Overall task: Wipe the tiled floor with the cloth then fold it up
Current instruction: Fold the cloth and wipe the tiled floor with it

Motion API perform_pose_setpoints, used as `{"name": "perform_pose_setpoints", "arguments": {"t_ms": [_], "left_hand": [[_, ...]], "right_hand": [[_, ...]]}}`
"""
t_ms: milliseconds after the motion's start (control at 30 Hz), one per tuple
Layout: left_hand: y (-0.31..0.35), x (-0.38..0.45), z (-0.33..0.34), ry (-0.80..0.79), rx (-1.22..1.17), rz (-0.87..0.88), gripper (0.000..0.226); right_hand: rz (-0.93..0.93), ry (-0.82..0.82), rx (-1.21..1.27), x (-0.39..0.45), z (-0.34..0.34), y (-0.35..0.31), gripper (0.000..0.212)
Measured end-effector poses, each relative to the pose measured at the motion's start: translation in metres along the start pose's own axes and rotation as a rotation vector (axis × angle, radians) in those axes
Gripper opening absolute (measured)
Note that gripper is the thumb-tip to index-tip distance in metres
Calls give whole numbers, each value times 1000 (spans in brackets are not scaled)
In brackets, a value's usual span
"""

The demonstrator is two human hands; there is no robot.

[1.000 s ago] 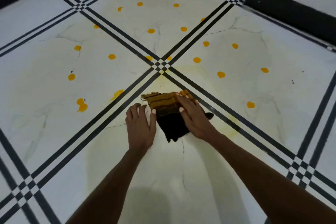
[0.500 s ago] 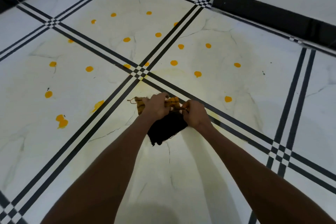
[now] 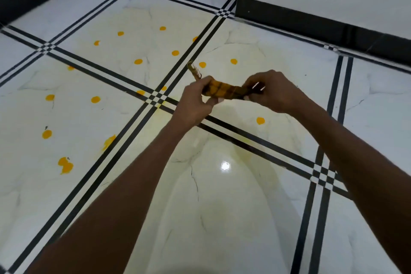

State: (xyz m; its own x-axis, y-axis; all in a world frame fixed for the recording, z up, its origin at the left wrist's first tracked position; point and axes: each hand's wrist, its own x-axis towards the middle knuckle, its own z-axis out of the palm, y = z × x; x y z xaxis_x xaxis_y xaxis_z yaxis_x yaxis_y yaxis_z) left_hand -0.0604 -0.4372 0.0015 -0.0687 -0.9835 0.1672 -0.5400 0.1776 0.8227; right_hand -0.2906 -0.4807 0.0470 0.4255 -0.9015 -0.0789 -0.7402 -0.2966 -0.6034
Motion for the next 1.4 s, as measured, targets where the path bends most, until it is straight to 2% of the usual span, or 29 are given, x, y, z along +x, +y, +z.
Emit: {"name": "perform_pose_setpoints", "arguments": {"t_ms": [67, 167, 233, 267, 333, 433, 500, 567, 600, 700, 800, 900, 1000, 1067, 1133, 1267, 1333, 1400], "left_hand": [[-7, -20, 17, -151, 18, -11, 22], [-39, -55, 38, -405, 86, -56, 34], [-58, -73, 47, -471, 127, -124, 44], [-66, -78, 49, -452, 135, -158, 45], [-75, -81, 50, -358, 147, -209, 41], [-88, -76, 48, -201, 273, -223, 30], [-97, -76, 44, -69, 388, -233, 26], [-111, -77, 43, 17, 485, -256, 29], [-118, -79, 41, 34, 533, -277, 35], [-145, -93, 40, -24, 677, -377, 62], [-161, -109, 36, -56, 730, -357, 71], [-164, -108, 35, -50, 746, -345, 71], [-167, -110, 41, -19, 781, -354, 69], [-169, -111, 44, 9, 799, -342, 68], [-172, -111, 44, 24, 814, -330, 68], [-166, -110, 37, 4, 754, -308, 65], [-162, -109, 25, 15, 658, -303, 62], [-164, -108, 12, 72, 599, -299, 60]], "right_hand": [[8, -144, -159, -11, 8, 9, 19], [144, -492, -351, -30, 42, 23, 29], [216, -708, -415, -43, 68, 34, 31], [237, -735, -420, -46, 80, 40, 29], [262, -597, -361, -49, 99, 54, 30], [217, -157, -180, -43, 121, 63, 28], [161, -10, -131, -38, 145, 65, 40], [113, 3, -178, -38, 174, 68, 62], [66, 21, -239, -41, 189, 72, 66], [-20, 95, -370, -57, 206, 93, 65], [-17, 94, -443, -69, 187, 111, 61], [42, 69, -464, -54, 165, 128, 61], [123, 124, -478, 2, 168, 126, 65], [160, 147, -486, 53, 181, 111, 69], [98, 152, -507, 85, 203, 82, 70], [-209, 46, -512, 28, 232, 45, 62], [-274, -47, -495, -13, 222, 53, 61], [-262, -46, -511, -25, 205, 79, 60]]}}
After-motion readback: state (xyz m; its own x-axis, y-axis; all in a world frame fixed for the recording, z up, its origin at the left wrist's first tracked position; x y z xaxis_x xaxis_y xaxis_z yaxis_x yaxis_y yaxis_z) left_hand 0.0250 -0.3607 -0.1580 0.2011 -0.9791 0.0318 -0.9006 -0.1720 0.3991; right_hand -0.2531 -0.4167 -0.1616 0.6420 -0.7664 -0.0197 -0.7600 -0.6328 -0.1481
